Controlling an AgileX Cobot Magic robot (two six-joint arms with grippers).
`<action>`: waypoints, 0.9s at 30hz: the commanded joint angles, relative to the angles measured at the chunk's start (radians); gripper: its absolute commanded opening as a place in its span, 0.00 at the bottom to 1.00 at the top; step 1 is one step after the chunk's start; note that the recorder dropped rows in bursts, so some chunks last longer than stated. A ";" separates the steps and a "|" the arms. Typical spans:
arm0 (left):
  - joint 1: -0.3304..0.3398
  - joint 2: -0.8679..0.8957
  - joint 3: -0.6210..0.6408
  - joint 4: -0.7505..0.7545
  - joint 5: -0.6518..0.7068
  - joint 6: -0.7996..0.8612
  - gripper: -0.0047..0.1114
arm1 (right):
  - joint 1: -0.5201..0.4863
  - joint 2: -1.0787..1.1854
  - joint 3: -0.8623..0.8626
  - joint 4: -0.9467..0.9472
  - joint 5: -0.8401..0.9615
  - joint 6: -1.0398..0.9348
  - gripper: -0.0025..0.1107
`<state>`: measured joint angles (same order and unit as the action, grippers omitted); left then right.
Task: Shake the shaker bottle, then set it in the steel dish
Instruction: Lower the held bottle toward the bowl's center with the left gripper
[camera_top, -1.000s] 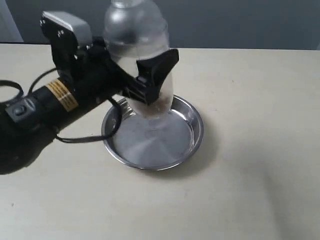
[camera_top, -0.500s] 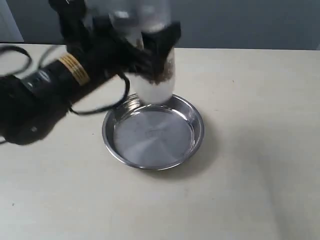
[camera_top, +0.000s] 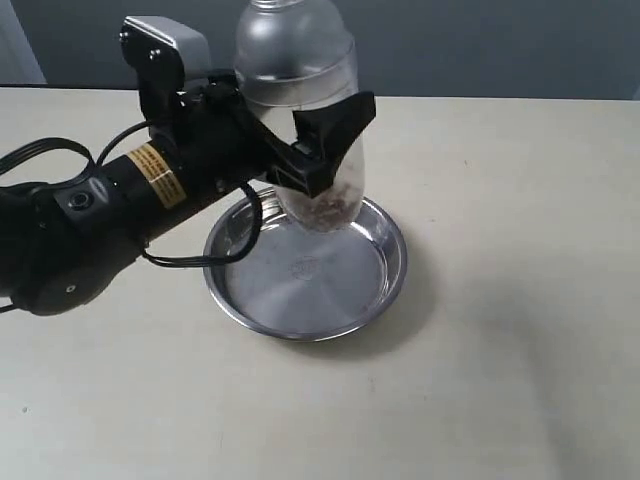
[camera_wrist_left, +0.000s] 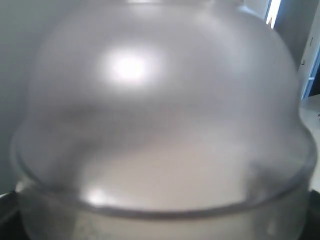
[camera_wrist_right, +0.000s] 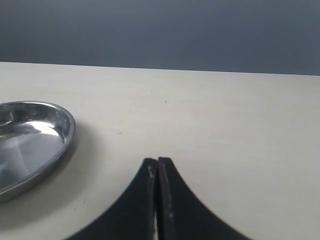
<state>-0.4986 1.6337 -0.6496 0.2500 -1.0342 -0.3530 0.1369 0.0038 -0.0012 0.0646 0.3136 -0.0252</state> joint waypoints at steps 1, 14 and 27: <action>0.000 -0.010 -0.003 -0.014 0.028 0.016 0.04 | 0.004 -0.004 0.001 -0.003 -0.008 -0.001 0.02; 0.018 -0.010 0.004 -0.005 0.081 0.021 0.04 | 0.004 -0.004 0.001 -0.003 -0.008 -0.001 0.02; 0.018 0.077 0.004 0.002 0.012 0.055 0.04 | 0.004 -0.004 0.001 -0.003 -0.008 -0.001 0.02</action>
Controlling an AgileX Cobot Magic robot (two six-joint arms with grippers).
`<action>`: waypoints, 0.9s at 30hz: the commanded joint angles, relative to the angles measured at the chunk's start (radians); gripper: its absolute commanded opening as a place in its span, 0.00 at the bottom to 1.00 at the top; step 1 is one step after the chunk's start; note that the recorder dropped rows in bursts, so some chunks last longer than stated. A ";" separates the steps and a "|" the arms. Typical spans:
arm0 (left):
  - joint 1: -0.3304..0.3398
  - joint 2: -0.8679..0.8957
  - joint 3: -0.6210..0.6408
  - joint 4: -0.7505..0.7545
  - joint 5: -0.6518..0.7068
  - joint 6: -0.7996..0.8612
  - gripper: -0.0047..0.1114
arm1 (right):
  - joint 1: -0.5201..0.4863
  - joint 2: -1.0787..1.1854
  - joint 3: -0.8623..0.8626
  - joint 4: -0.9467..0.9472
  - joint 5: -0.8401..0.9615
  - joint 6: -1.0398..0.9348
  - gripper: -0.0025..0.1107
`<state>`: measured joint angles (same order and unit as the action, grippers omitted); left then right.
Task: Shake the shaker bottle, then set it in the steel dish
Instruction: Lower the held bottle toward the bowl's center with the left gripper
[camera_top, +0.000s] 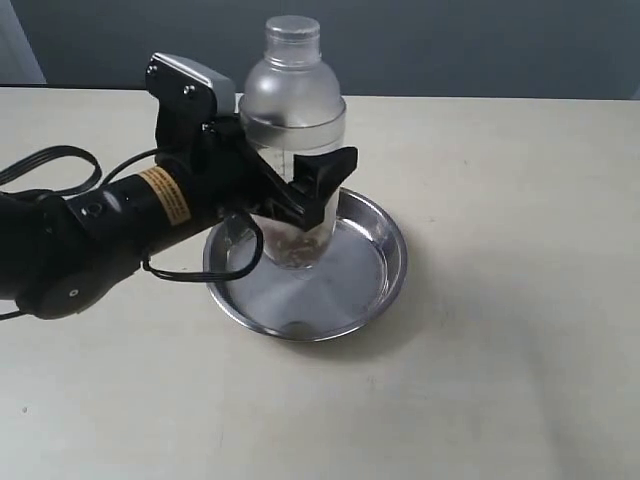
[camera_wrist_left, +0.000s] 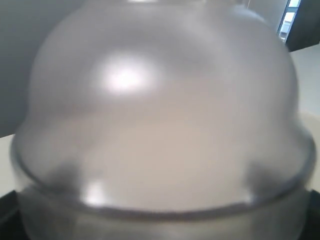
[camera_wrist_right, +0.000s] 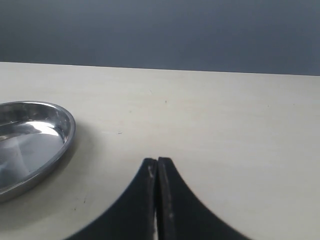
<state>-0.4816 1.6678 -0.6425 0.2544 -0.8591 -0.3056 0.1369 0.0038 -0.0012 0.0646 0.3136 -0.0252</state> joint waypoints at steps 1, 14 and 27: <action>0.001 0.058 -0.004 -0.005 -0.198 0.008 0.04 | 0.004 -0.004 0.001 -0.003 -0.008 -0.001 0.02; 0.001 0.227 -0.004 -0.058 -0.362 0.016 0.04 | 0.004 -0.004 0.001 -0.003 -0.008 -0.001 0.02; 0.001 0.323 -0.004 -0.241 -0.362 0.085 0.04 | 0.004 -0.004 0.001 -0.003 -0.008 -0.001 0.02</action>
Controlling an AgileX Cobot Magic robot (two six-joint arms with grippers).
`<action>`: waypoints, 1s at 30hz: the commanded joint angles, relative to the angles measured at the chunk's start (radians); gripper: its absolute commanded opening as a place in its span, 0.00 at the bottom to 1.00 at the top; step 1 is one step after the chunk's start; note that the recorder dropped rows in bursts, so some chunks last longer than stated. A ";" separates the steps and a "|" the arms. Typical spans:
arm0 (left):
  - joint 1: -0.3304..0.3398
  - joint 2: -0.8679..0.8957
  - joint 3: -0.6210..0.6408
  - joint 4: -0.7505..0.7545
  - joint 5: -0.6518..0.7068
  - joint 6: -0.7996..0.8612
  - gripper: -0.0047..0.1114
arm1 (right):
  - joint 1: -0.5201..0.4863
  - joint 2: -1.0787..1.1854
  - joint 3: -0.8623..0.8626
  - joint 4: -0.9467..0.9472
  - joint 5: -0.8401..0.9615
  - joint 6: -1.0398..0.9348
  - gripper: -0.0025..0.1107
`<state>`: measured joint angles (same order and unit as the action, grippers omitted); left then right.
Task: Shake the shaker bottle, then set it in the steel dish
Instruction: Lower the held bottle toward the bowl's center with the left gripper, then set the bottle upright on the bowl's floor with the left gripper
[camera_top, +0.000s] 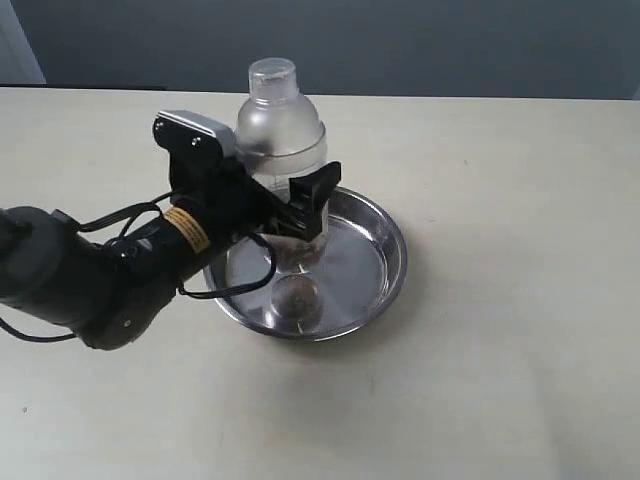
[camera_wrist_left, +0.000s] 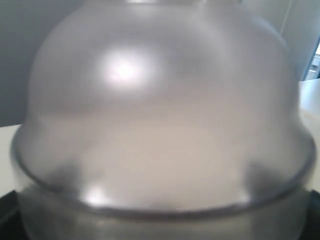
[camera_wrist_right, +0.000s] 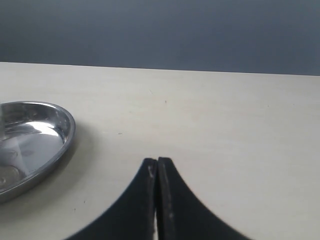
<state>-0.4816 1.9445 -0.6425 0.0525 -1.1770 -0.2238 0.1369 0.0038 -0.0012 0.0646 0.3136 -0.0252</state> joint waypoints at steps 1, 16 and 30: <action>0.001 0.059 -0.004 -0.034 -0.044 0.003 0.04 | 0.004 -0.004 0.001 -0.003 -0.008 -0.001 0.02; 0.001 0.094 -0.054 0.085 -0.044 0.022 0.04 | 0.004 -0.004 0.001 -0.003 -0.008 -0.001 0.02; 0.001 0.094 -0.054 0.106 -0.033 0.027 0.72 | 0.004 -0.004 0.001 -0.003 -0.008 -0.001 0.02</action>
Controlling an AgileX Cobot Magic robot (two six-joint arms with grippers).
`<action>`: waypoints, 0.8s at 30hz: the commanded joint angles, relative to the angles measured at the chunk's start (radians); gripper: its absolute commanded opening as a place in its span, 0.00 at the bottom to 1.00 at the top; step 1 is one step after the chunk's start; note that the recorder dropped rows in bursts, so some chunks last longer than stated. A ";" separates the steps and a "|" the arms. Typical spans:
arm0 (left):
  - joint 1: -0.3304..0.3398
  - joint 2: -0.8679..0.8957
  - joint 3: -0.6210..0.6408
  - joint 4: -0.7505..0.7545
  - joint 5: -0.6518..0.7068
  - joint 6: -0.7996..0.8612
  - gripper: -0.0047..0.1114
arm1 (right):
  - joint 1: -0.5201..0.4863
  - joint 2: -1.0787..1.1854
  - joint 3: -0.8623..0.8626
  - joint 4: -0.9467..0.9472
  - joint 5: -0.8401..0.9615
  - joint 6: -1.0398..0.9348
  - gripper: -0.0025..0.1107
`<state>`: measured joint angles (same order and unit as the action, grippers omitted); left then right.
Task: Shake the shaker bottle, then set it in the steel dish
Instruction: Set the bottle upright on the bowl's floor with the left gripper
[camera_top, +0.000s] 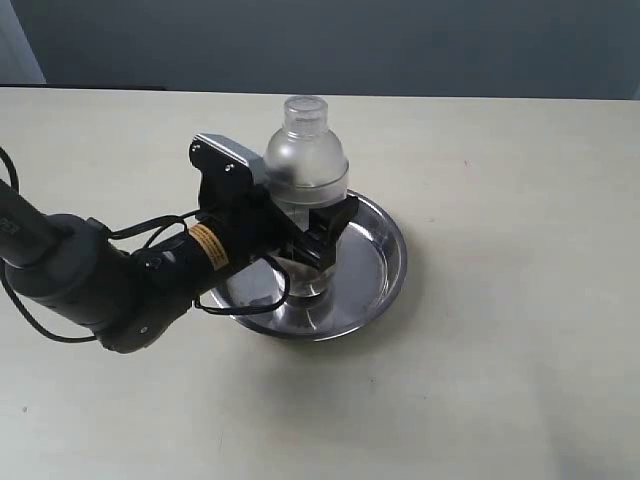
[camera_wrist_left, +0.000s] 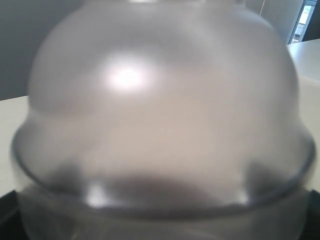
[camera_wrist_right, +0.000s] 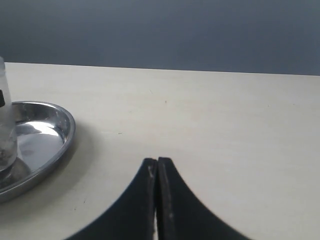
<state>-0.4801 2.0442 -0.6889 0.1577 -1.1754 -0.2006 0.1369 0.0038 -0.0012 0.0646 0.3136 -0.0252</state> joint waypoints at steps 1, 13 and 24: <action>-0.001 -0.005 -0.008 0.000 -0.035 0.004 0.72 | 0.004 -0.004 0.001 -0.003 -0.008 -0.001 0.02; -0.001 -0.048 -0.008 0.005 -0.046 0.068 0.78 | 0.004 -0.004 0.001 -0.003 -0.008 -0.001 0.02; -0.001 -0.078 -0.008 0.005 0.081 0.073 0.78 | 0.004 -0.004 0.001 -0.003 -0.008 -0.001 0.02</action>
<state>-0.4801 1.9849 -0.6927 0.1635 -1.0755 -0.1289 0.1369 0.0038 -0.0012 0.0646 0.3136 -0.0252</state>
